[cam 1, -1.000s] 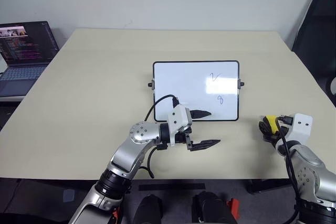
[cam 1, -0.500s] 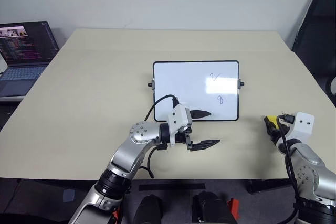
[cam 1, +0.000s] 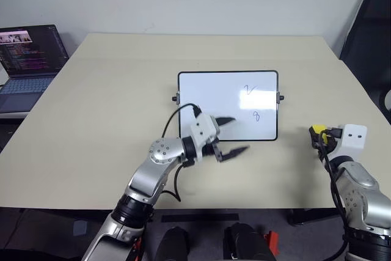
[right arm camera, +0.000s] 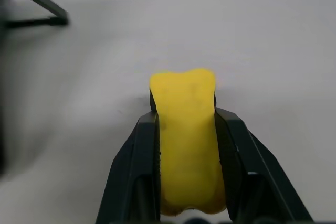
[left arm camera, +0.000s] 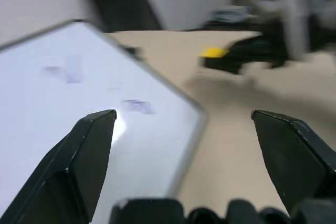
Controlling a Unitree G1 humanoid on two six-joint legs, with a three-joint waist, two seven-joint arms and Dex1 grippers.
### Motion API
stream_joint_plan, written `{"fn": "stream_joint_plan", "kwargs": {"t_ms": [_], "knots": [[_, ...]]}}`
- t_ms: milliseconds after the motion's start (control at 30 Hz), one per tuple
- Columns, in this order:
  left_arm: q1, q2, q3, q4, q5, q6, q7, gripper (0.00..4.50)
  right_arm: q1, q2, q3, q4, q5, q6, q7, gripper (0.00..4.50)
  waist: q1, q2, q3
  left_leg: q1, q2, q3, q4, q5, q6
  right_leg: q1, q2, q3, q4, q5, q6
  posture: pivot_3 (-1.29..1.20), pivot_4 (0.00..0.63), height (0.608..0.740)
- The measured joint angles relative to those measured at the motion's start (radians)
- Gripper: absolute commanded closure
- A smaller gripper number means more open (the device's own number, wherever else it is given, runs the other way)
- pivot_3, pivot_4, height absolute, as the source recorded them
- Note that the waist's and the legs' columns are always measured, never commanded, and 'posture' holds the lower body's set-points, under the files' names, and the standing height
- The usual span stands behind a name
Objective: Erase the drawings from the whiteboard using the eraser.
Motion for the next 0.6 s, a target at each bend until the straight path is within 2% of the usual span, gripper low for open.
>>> {"fn": "stream_joint_plan", "kwargs": {"t_ms": [167, 367, 600], "knots": [[-0.018, 0.002, 0.018, 0.073, 0.078, -0.057, 0.088, 0.00, 0.001, 0.005, 0.084, -0.045, -0.041, -0.111, 0.035, 3.42, 0.001, 0.000, 0.000, 0.000, 0.000, 0.000, -0.002, 0.000, 0.000, 0.000, 0.000, 0.000, -0.002, 0.000, 0.000, 0.00, 0.150, 0.740], [-0.018, 0.013, 0.015, 0.137, 0.115, -0.097, 0.096, 0.00, -0.031, 0.010, 0.191, -0.051, -0.079, -0.206, 0.091, 3.42, 0.000, 0.000, 0.000, 0.000, 0.000, 0.000, -0.002, 0.000, 0.000, 0.000, 0.000, 0.000, -0.001, 0.000, 0.000, 0.00, 0.150, 0.740], [-0.008, 0.021, -0.005, 0.156, 0.117, -0.100, 0.049, 0.00, -0.177, 0.087, 0.309, 0.022, -0.112, -0.246, 0.112, 3.42, 0.001, 0.000, 0.000, 0.000, 0.000, 0.000, -0.002, 0.000, 0.000, -0.001, 0.000, 0.000, -0.001, 0.000, 0.000, 0.00, 0.150, 0.740]]}}
